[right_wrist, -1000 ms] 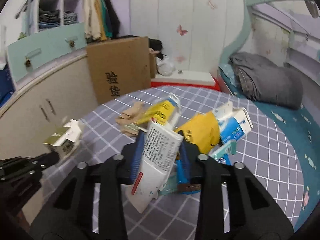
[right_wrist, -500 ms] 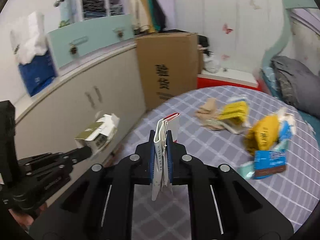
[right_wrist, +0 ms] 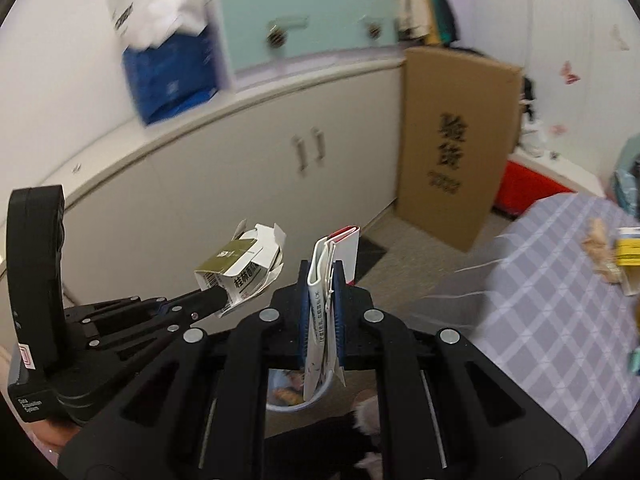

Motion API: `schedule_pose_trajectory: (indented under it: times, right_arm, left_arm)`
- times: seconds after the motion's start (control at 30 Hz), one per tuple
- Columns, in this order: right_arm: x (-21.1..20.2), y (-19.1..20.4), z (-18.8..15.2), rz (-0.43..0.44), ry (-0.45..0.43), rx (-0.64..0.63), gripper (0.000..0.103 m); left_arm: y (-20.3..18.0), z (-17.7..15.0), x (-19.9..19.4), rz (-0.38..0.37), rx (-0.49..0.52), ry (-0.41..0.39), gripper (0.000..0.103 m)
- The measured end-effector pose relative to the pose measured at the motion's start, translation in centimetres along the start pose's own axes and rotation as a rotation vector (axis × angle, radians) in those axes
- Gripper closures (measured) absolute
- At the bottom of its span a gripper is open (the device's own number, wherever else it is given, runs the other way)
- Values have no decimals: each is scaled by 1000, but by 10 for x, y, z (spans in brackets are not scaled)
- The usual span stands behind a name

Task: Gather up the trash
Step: 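Carry both cartons to the wastebasket and open both tools to drop them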

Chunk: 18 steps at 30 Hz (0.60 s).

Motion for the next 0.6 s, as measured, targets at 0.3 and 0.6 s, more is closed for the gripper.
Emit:
schedule_pose_trajectory:
  times: [0.3, 0.6]
  right_arm:
    - [65, 59, -48, 85, 112, -16, 93]
    - [101, 74, -74, 94, 168, -18, 93]
  left_arm:
    - [90, -36, 23, 99, -81, 94, 101]
    - [123, -55, 52, 137, -142, 163, 99]
Point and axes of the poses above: each gripper's, at about its wrist camera, not at the fingertips, and x roughly the way its jaws point, y to its left, z to its top, the point moved 9 cm from there along x, roughly the way its jaws point, and after that the axes turned 7 degrees about -y, right-handed, at the moved point
